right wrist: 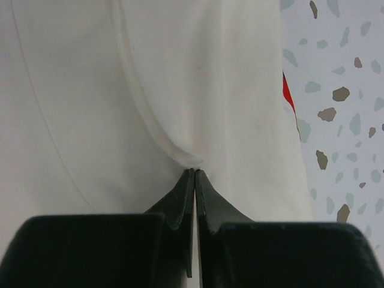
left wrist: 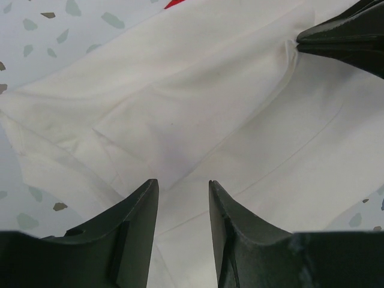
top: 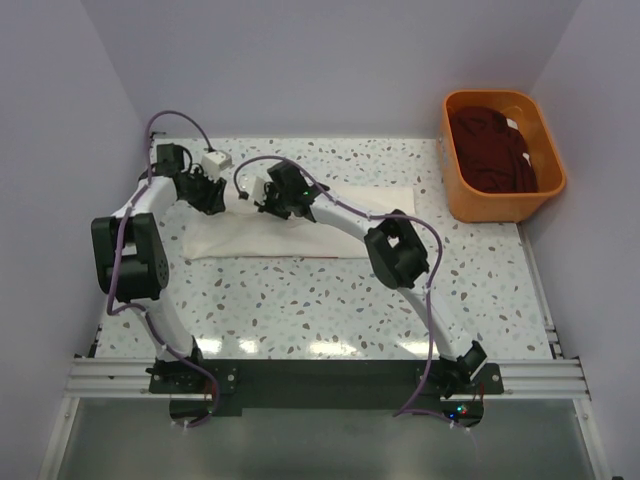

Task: Fold and stack the t-shirts
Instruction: Fold the tshirt

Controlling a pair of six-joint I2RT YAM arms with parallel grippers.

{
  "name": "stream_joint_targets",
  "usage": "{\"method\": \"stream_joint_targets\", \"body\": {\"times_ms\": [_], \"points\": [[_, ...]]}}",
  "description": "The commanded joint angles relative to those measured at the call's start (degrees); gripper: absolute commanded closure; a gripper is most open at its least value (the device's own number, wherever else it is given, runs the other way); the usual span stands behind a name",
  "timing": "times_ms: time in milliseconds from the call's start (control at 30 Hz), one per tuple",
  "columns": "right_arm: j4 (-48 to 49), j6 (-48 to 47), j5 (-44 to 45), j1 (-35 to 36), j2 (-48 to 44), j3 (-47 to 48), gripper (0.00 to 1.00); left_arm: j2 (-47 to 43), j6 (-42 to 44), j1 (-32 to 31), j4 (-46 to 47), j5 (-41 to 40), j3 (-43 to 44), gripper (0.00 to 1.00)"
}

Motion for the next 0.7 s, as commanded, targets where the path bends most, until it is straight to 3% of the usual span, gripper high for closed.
{"method": "stream_joint_targets", "body": {"times_ms": [0, 33, 167, 233, 433, 667], "points": [[-1.9, -1.9, -1.0, -1.1, -2.6, 0.4, 0.97, 1.2, 1.3, 0.4, -0.2, -0.9, 2.0, 0.57], [-2.8, -1.8, -0.1, -1.2, -2.9, 0.6, 0.93, 1.1, -0.3, 0.6, -0.9, -1.1, 2.2, 0.58], [-3.9, 1.5, 1.3, -2.7, -8.0, 1.0, 0.58, -1.5, -5.4, 1.9, -1.9, 0.0, 1.6, 0.59], [-4.8, 2.3, 1.7, -4.2, -10.8, 0.0, 0.51, -4.8, -8.3, 2.6, -2.2, 0.7, -0.2, 0.59], [-12.8, 2.2, 4.5, -9.2, -18.8, -3.8, 0.48, -11.8, -9.6, 1.5, -4.3, 4.1, -7.5, 0.59], [-24.5, -1.8, 6.9, -17.8, -17.6, -4.6, 0.61, -12.2, -14.7, -0.9, -5.7, -1.1, -12.5, 0.63]]}}
